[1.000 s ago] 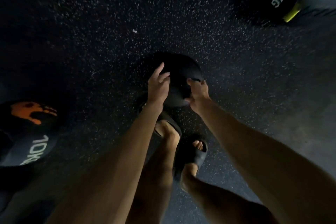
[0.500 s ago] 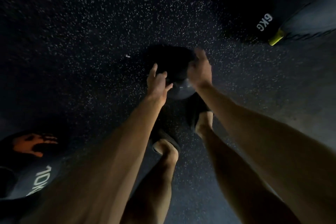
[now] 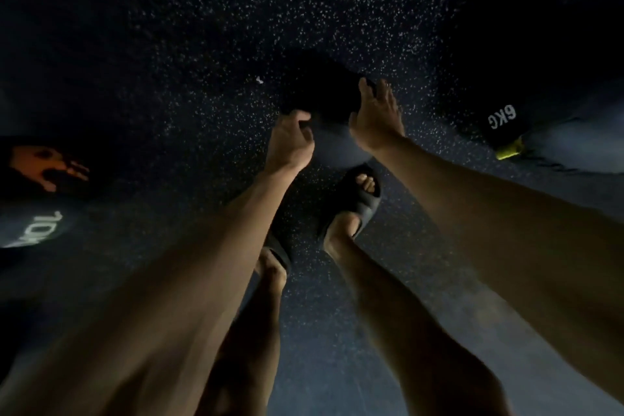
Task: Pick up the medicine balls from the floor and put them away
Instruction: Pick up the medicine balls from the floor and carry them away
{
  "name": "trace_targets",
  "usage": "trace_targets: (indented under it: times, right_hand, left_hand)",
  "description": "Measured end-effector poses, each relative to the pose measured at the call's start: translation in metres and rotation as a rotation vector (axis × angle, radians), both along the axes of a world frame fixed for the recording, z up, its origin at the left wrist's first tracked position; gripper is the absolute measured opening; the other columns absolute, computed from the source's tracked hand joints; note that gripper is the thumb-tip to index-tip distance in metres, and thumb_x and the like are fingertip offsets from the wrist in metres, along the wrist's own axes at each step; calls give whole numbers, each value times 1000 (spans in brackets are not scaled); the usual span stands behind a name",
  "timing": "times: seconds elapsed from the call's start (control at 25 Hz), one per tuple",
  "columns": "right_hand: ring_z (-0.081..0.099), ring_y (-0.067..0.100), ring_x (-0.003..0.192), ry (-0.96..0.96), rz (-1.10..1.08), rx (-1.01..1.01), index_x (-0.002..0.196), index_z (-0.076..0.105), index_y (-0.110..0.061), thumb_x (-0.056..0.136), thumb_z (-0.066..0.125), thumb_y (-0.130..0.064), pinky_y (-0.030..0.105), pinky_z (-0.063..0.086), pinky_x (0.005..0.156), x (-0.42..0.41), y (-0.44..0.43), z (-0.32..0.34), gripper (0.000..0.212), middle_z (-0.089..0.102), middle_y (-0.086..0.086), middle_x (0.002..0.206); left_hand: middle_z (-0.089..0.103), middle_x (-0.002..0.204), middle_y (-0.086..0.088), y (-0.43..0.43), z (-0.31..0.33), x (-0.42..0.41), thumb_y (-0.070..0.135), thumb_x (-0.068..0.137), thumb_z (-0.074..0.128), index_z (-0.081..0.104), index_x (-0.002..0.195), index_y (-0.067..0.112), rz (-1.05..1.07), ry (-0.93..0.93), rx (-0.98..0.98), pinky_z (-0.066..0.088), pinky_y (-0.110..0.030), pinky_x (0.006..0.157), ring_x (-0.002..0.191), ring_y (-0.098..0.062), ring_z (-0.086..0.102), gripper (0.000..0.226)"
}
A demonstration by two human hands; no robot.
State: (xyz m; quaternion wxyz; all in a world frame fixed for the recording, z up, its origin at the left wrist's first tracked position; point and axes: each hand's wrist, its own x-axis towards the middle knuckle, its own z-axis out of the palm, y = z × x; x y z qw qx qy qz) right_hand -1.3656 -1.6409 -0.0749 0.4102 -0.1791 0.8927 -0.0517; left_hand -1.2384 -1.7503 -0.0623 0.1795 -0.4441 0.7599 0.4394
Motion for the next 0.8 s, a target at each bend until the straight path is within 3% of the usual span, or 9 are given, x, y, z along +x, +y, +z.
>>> trace_targets:
  times: [0.12,0.28,0.56,0.8]
  right_hand:
    - [35,37,138,-12,173,-54,146,40,-14,97,48,-22,49,33,111,47,-11,59,51,38,19,148]
    - [54,36,120,-113,443,-81,130,56,-9,98,52,-22,44,47,96,132,-24,147,35,56,19,130]
    - [60,33,117,-167,955,-73,131,55,-10,100,50,-23,44,51,97,324,-60,288,34,62,15,127]
    - [62,34,113,-138,1240,-80,133,55,-11,103,47,-25,38,49,88,535,-48,374,35,62,17,127]
  left_hand:
    - [59,135,-14,-3,45,49,16,101,49,56,134,13,-49,-195,-8,53,-43,98,119,-27,61,34]
    - [63,129,-17,-1,121,135,19,100,50,57,133,13,-6,-302,44,53,-45,96,114,-33,63,35]
    - [62,133,-11,28,246,344,14,99,48,57,134,16,359,-275,62,53,-41,97,117,-28,63,36]
    - [63,130,-13,85,327,567,18,99,46,58,131,19,663,-221,21,52,-46,97,114,-34,63,34]
